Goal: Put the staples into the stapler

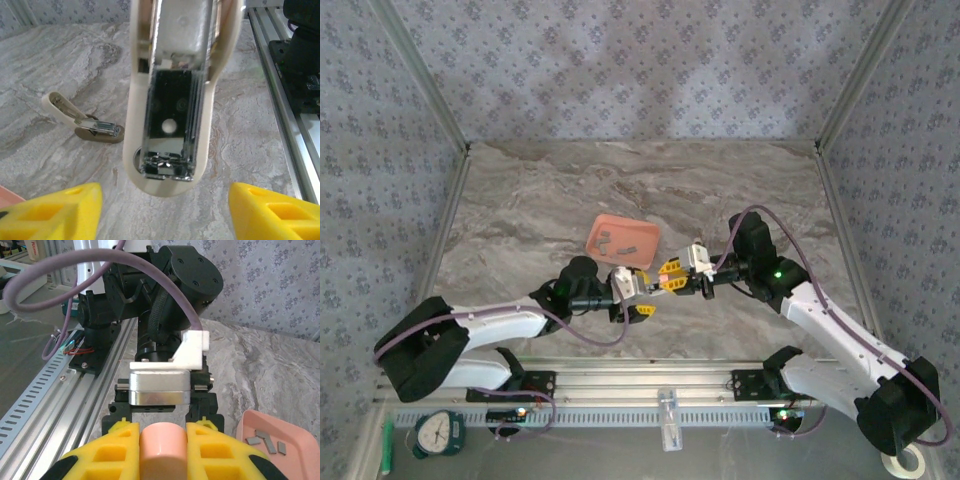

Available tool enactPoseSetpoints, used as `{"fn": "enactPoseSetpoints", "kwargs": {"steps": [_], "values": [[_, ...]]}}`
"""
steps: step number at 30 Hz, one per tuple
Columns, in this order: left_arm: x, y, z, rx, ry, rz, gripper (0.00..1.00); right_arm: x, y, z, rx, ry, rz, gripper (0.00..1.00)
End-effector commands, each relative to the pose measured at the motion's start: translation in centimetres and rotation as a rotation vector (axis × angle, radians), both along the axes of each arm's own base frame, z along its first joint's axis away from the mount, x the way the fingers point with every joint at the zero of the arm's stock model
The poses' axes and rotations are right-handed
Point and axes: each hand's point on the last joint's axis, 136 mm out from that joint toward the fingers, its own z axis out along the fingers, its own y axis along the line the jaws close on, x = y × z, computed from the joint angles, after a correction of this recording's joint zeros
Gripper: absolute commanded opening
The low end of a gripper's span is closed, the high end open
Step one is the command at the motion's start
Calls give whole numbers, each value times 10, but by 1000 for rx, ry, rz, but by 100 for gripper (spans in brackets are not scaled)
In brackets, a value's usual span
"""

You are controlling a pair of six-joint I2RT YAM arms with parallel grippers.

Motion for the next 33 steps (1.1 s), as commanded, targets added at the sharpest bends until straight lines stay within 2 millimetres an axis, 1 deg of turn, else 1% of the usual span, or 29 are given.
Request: {"fn": "enactPoseSetpoints", "kwargs": {"steps": [1, 2, 5, 10, 14, 18, 20, 25, 27, 33], "values": [[0, 3, 27, -60, -55, 10, 73, -4, -3, 0, 3, 14, 10, 0], [-1, 5, 31, -62, -68, 12, 74, -5, -4, -2, -2, 20, 11, 0], [-5, 10, 43, -73, -100, 7, 76, -5, -3, -5, -7, 30, 16, 0], [-11, 7, 60, -92, -128, -32, 76, -4, -1, -5, -9, 34, 24, 0], [-12, -1, 62, -85, -127, -60, 76, -4, 0, -4, -6, 35, 31, 1], [-11, -9, 65, -93, -123, -78, 74, -5, 0, -3, -6, 34, 33, 1], [-9, -13, 68, -102, -120, -81, 71, -5, 1, -4, -6, 34, 34, 1], [-7, -20, 67, -96, -105, -94, 61, -5, 1, -3, -5, 33, 36, 1], [-7, -21, 70, -108, -102, -97, 58, -5, 1, -3, -4, 33, 36, 1], [-8, -28, 70, -110, -81, -121, 56, -4, 2, -3, 0, 28, 36, 1]]}}
